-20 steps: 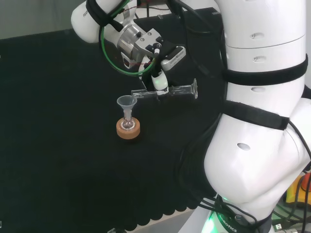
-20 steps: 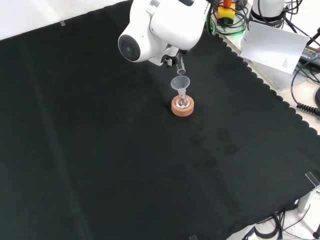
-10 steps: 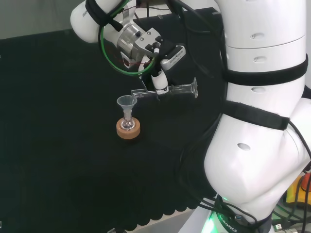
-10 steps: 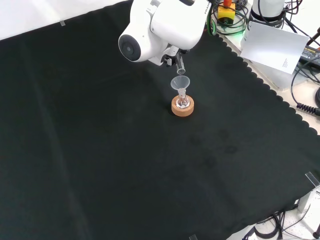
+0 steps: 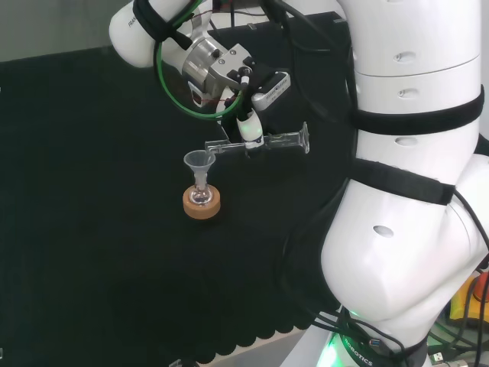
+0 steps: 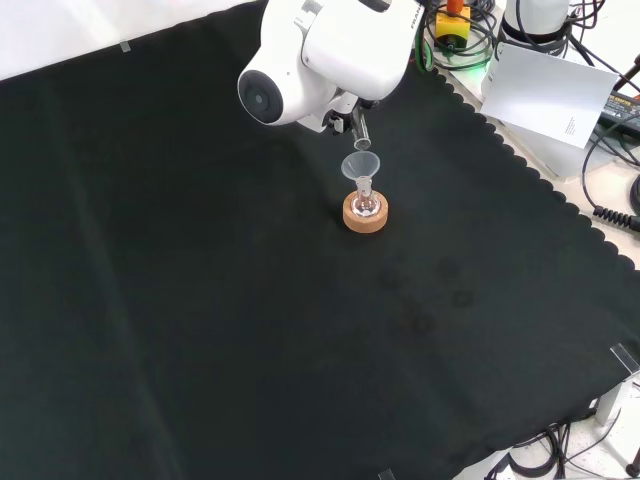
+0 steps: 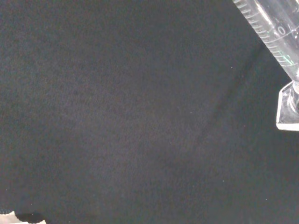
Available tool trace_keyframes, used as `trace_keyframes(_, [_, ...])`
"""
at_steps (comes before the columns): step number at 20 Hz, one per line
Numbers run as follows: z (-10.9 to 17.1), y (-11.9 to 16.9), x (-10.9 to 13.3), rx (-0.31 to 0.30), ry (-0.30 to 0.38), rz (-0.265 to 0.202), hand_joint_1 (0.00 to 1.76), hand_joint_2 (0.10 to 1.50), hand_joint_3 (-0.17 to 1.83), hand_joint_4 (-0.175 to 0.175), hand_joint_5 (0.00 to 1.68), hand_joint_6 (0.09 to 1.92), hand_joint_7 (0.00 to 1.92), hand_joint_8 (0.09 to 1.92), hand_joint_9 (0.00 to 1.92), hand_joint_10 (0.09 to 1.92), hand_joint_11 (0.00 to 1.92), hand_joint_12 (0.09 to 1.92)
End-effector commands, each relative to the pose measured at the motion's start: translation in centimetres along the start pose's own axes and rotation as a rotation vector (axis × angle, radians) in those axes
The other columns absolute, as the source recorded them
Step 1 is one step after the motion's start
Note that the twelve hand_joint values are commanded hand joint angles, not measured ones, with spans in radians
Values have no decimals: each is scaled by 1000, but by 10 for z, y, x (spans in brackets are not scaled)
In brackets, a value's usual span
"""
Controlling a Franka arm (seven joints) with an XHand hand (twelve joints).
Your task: Pour the water from the graduated cylinder into the round-bottom flask.
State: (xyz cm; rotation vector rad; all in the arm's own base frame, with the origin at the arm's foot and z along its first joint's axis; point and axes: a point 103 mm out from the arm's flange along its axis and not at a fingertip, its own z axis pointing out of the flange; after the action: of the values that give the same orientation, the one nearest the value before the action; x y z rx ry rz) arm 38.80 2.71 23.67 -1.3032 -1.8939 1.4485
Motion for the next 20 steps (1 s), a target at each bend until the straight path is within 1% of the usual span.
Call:
trace_keyframes(1, [0,0,1,-9,-4,-3,1246,1151,0,-175,895,1126,932,1112,1383,165,1210,752])
trace_keyframes(4, [-1,0,5,-30,9,-20,1246,1151,0,-175,895,1127,931,1113,1383,164,1211,752])
trace_keyframes(6, [-2,-1,6,-40,10,-21,1246,1151,0,-175,894,1127,931,1113,1383,163,1211,751])
trace_keyframes(9, [0,-1,6,-78,29,-42,1246,1152,0,-175,894,1128,931,1114,1382,162,1207,749])
trace_keyframes(15, [7,-5,-7,-217,106,-107,1246,1152,0,-175,893,1129,930,1115,1381,160,1204,748])
trace_keyframes(20, [16,-3,-18,-326,149,-156,1246,1153,1,-175,892,1131,929,1117,1379,158,1199,747])
